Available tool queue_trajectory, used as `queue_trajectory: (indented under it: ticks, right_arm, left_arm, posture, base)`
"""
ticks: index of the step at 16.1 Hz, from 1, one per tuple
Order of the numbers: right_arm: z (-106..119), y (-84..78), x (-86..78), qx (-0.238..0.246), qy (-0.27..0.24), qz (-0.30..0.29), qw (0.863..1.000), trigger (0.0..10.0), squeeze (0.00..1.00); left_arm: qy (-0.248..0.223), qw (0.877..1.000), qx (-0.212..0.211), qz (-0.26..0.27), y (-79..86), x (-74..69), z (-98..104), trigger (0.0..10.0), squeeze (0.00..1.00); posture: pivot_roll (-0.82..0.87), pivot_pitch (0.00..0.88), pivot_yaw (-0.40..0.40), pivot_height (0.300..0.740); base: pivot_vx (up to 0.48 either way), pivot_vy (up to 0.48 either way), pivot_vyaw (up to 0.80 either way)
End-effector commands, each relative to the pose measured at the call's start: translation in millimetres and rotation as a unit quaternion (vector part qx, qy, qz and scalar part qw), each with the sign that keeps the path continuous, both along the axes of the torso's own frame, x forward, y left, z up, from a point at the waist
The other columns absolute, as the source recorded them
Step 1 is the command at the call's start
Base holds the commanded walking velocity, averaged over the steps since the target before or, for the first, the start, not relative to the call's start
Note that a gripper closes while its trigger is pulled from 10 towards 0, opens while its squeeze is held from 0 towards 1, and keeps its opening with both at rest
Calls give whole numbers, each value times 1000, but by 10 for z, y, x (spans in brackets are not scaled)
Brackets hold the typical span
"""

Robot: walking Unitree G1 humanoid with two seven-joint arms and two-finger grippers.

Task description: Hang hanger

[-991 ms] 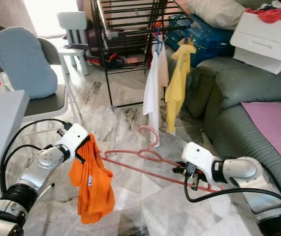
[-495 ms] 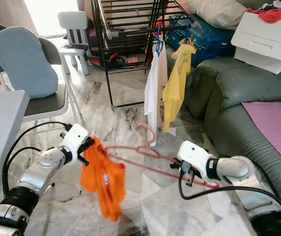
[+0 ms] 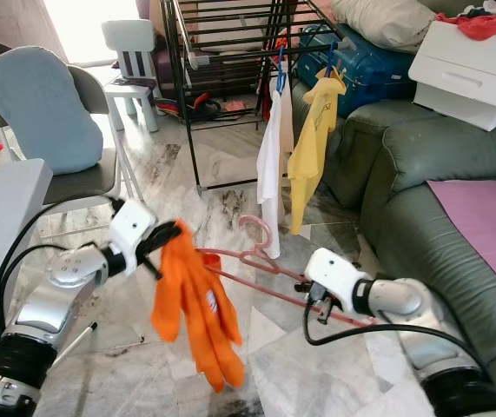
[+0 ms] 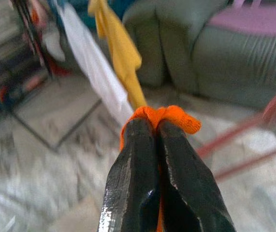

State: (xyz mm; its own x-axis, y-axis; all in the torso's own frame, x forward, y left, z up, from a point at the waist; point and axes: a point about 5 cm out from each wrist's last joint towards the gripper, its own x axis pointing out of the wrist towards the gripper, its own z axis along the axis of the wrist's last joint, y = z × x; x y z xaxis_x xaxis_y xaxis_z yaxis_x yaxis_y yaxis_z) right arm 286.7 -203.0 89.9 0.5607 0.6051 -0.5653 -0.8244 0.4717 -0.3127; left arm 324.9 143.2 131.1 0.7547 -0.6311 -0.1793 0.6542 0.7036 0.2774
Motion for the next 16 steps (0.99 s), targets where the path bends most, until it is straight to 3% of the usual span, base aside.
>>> queue_trajectory:
  ticks: [1,2,3,4,5,7,10,13,14,15,16]
  right_arm:
    - [3,36,32,2,0,3,1000,10000,0]
    - [-75,25,42,1,10,-14,1000,10000,0]
    - [-131,26,93,14,14,-50,999,10000,0]
    - [-98,86,177,49,-1,-83,995,10000,0]
    - [10,224,302,128,-6,-126,984,10000,0]
    - [53,298,380,146,-15,-142,979,10000,0]
    - [57,248,537,146,-28,-219,964,10000,0]
    - [289,208,722,244,-33,-314,917,10000,0]
    - [414,253,786,310,-27,-340,888,10000,0]
    - [463,286,816,345,-16,-352,870,10000,0]
    - [583,360,869,426,7,-375,823,10000,0]
  left_arm:
    - [-38,999,-13,-23,-80,-18,143,10000,0]
    - [-48,997,-36,-49,-196,-72,218,10000,0]
    - [-20,992,-99,-81,-350,-166,290,10000,0]
    - [3,982,-148,-113,-462,-252,360,10000,0]
    - [9,975,-169,-143,-559,-332,413,10000,0]
    - [20,970,-157,-187,-633,-447,389,10000,0]
    - [61,960,-127,-241,-644,-659,259,10000,0]
    - [96,966,-90,-223,-558,-710,58,10000,0]
    - [96,971,-73,-205,-537,-689,-38,10000,0]
    - [97,974,-74,-190,-524,-666,-77,10000,0]
    - [89,982,-61,-154,-497,-605,-187,10000,0]
  posture:
    - [-157,0,51,740]
    - [-156,0,50,740]
    - [-153,0,47,740]
    - [-149,0,44,740]
    - [-146,0,42,740]
    - [-140,0,38,740]
    - [-135,0,32,740]
    - [-138,0,31,740]
    - [-138,0,32,740]
    - [-141,0,33,740]
    - [-141,0,33,740]
  base:
    - [0,0,0]
    - [0,0,0]
    - [0,0,0]
    - [0,0,0]
    - [0,0,0]
    - [0,0,0]
    - [0,0,0]
    - [0,0,0]
    - [0,0,0]
    - [0,0,0]
    - [0,0,0]
